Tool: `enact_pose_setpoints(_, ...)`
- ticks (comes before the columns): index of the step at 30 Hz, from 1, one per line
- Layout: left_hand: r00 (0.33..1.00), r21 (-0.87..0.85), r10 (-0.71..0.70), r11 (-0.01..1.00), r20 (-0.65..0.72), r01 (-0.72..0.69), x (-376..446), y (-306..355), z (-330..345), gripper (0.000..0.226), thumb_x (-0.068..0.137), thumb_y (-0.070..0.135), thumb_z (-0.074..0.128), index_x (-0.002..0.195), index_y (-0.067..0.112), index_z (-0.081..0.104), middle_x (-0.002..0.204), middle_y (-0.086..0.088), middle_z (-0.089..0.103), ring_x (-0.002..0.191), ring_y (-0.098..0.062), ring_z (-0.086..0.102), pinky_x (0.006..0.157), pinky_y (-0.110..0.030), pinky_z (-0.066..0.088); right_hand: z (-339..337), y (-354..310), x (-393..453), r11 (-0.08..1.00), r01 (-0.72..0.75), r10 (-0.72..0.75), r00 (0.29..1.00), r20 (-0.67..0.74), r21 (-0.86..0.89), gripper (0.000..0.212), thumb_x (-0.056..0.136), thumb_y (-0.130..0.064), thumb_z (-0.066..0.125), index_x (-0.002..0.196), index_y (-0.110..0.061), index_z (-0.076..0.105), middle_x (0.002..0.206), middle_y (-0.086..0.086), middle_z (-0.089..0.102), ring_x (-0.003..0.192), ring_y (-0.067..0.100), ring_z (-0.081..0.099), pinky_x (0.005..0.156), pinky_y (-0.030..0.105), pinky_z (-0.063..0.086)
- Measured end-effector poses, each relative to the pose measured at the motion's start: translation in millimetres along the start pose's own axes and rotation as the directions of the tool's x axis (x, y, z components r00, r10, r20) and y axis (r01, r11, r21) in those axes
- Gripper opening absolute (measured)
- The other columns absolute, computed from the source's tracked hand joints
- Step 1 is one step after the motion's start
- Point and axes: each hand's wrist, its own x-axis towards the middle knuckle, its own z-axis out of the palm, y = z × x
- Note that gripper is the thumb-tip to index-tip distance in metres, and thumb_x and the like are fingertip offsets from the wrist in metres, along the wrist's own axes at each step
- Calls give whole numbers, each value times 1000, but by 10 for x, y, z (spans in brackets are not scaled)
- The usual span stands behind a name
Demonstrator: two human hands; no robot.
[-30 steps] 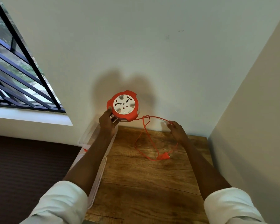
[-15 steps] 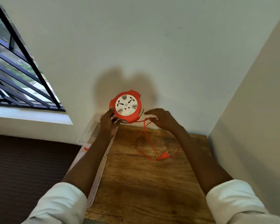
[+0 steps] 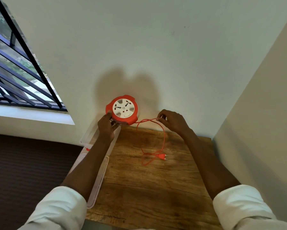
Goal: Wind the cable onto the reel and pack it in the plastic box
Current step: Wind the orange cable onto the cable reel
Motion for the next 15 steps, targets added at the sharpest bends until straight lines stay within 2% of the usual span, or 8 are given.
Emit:
enact_pose_setpoints(3,999,27,-21,999,-39,22,-28,-155,44,44,99,33,60,137,11,55,129,-11,67,116,-34,65,98,-53,54,54,-14,-99,994,-53,55,998,-24,91,21,96,-45,62,111,-32,68,89,-12,66,82,10,62,69,26,43)
enact_pose_setpoints(6,995,56,-47,997,-88,52,-81,-266,51,44,99,31,61,135,8,57,128,-13,67,116,-34,65,100,-55,53,94,16,-208,957,-186,169,981,94,220,21,94,-40,66,109,-28,75,91,-11,70,85,11,64,70,29,46)
enact_pose_setpoints(8,994,84,-43,995,-103,52,-103,-336,44,41,98,30,62,133,7,59,125,-13,69,113,-33,67,97,-52,55,129,50,-316,839,-306,201,943,265,449,17,94,-31,67,99,-19,78,82,-9,72,72,10,65,69,33,49)
enact_pose_setpoints(10,993,71,-46,996,-108,54,-141,-389,35,41,98,28,63,133,6,59,124,-13,69,111,-32,68,85,-43,61,122,57,-453,633,-462,192,871,453,621,19,97,-29,65,93,-15,77,70,-2,69,54,9,60,56,26,46)
enact_pose_setpoints(11,993,57,-44,997,-111,50,-133,-428,21,41,98,27,63,133,5,59,124,-13,69,111,-31,68,77,-37,62,121,62,-511,572,-524,169,829,534,632,21,99,-31,63,99,-16,77,73,3,71,54,10,61,54,24,47)
enact_pose_setpoints(12,992,47,-47,998,-113,53,-152,-444,11,41,98,26,62,132,4,60,123,-14,69,110,-31,68,70,-31,61,132,61,-569,562,-565,150,787,598,604,22,101,-30,59,110,-17,74,79,8,73,57,13,64,55,24,50)
enact_pose_setpoints(15,997,33,-18,999,-75,20,-154,-482,-6,42,99,27,61,133,3,59,124,-14,69,106,-27,69,66,-28,61,242,21,-699,563,-653,161,687,708,506,29,104,-18,53,133,-16,55,88,13,72,61,20,68,57,26,52)
